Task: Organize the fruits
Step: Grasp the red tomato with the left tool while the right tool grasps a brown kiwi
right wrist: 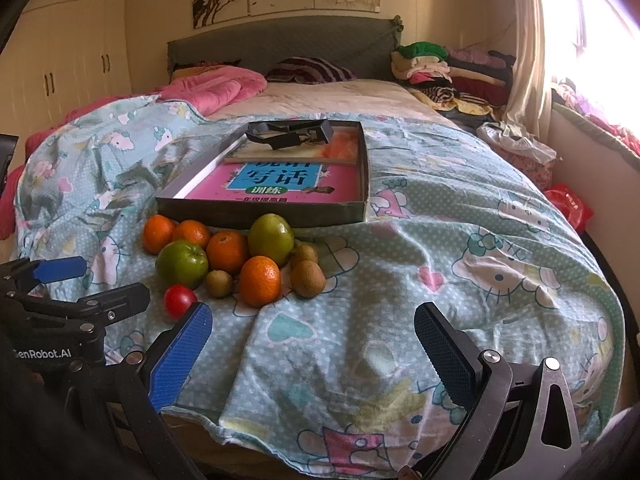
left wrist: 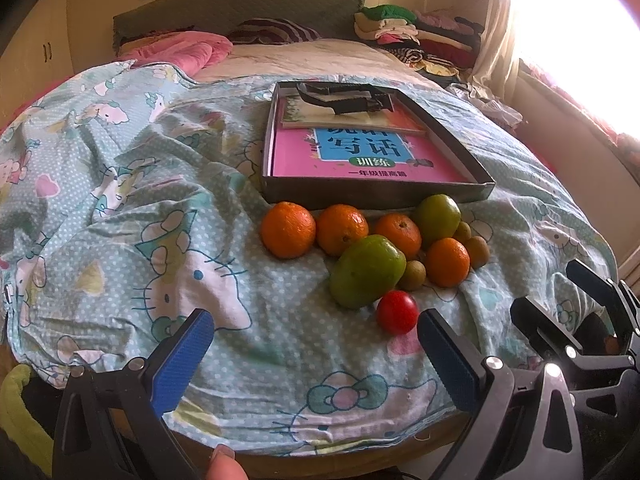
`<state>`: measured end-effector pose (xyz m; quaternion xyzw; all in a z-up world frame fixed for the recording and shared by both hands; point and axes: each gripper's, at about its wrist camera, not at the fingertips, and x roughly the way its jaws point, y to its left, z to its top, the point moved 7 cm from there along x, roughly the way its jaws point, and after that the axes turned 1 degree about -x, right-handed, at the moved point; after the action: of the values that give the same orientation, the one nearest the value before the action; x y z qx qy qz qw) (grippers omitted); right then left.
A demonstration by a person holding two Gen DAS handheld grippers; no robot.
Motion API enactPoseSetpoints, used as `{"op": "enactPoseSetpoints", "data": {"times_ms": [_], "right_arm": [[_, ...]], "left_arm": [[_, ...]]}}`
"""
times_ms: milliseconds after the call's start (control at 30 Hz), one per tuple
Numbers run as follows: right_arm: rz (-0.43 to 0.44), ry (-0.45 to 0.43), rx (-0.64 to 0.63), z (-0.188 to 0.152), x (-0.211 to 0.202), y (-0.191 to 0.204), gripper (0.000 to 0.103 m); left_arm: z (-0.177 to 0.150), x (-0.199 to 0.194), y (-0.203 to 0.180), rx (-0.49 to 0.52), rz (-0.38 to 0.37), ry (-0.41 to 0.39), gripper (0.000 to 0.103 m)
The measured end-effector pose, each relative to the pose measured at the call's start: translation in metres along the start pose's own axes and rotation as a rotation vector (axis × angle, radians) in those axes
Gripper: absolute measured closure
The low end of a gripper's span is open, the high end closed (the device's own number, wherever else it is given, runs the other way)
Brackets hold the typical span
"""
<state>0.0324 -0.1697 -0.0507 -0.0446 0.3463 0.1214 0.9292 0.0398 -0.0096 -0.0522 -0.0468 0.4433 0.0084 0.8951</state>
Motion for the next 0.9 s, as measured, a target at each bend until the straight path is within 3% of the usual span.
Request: {"op": "enactPoseSetpoints", "data": {"times_ms": [433, 533, 600, 700, 833, 900], "right_arm": [[-0.009, 0.073, -0.027, 0.01, 0.038, -0.022, 0.005], [0.018, 0.142, -0.026, 0.008, 0.056, -0.027, 0.013], [0.046, 0.17, -0.016, 0.008, 0.065, -0.027, 0.026], [0.055, 0.175, -0.041, 0.012, 0.074, -0.024, 0.033], [0.093, 0.188, -0.087, 0.018, 0.083, -0.016, 0.04], [0.115, 0.203, -0.096, 0.018, 0.088, -0.011, 0.046]], "left_arm": [[-0.005, 0.019, -0.01, 0.037, -0.046, 0.055, 0.002], [-0.006, 0.019, -0.019, 0.051, -0.055, 0.054, 0.007], [-0.006, 0.021, -0.024, 0.058, -0.063, 0.064, 0.012], [-0.006, 0.024, -0.03, 0.053, -0.071, 0.079, 0.018], [-0.005, 0.031, -0.035, 0.055, -0.085, 0.106, 0.036], [-0.005, 0.035, -0.035, 0.044, -0.086, 0.119, 0.04]]}}
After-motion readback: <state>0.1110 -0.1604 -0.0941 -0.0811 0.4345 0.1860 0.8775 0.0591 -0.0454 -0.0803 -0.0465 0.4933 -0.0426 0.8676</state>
